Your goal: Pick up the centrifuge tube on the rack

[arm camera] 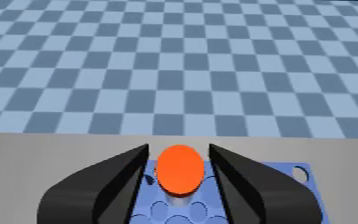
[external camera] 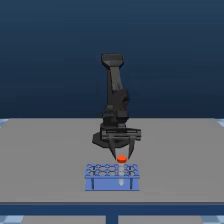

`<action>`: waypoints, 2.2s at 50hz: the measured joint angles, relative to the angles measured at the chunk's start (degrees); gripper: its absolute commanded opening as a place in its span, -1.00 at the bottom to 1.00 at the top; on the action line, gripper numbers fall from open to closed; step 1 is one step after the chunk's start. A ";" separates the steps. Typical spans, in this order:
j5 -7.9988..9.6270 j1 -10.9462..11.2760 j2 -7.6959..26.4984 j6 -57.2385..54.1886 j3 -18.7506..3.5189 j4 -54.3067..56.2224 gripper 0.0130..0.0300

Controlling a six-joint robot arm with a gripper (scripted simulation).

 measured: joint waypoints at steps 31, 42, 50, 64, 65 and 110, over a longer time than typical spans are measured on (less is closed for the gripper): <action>-3.68 0.00 2.70 10.38 1.43 -9.45 1.00; -3.99 -0.01 2.72 10.72 1.44 -9.57 -1.00; -4.04 -0.02 2.73 10.76 1.45 -9.57 -1.00; -4.03 -0.03 2.72 10.71 1.45 -9.52 -1.00; -4.02 -0.03 2.71 10.69 1.45 -9.49 -1.00; 0.93 -0.02 -1.69 -7.43 -1.01 9.20 -1.00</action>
